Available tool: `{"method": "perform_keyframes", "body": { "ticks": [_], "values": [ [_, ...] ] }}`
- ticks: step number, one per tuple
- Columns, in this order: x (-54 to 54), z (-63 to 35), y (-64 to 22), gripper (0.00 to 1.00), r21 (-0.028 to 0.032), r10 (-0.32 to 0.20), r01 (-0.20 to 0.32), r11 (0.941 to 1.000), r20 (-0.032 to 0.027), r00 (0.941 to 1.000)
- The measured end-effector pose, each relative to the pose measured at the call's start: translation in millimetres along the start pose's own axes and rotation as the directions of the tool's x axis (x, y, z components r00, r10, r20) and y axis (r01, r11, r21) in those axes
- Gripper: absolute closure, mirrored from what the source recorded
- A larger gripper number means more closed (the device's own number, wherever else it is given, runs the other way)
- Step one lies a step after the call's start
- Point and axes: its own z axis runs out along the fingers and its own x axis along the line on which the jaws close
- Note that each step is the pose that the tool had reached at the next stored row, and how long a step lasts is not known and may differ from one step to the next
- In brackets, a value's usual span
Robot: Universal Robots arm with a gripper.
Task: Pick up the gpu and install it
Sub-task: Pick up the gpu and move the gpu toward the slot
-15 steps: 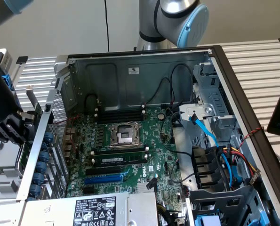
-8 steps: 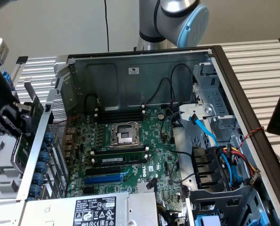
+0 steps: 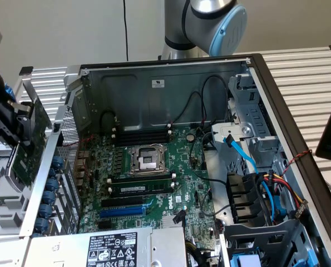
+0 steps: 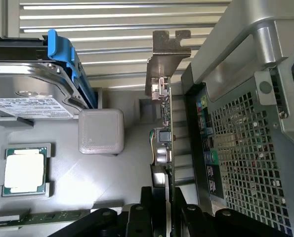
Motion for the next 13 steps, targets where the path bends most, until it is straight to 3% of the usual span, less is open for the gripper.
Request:
{"method": "perform_keyframes", "body": {
  "ticks": [10,13],
  "values": [
    [-5.4,-44.1,9.2,0.72,0.0001,0.000,0.000,1.0000,-0.0001,1.0000],
    [-7.4,-57.5,11.5,0.72,0.0005,0.000,0.000,1.0000,-0.0033,1.0000]
  ]
}}
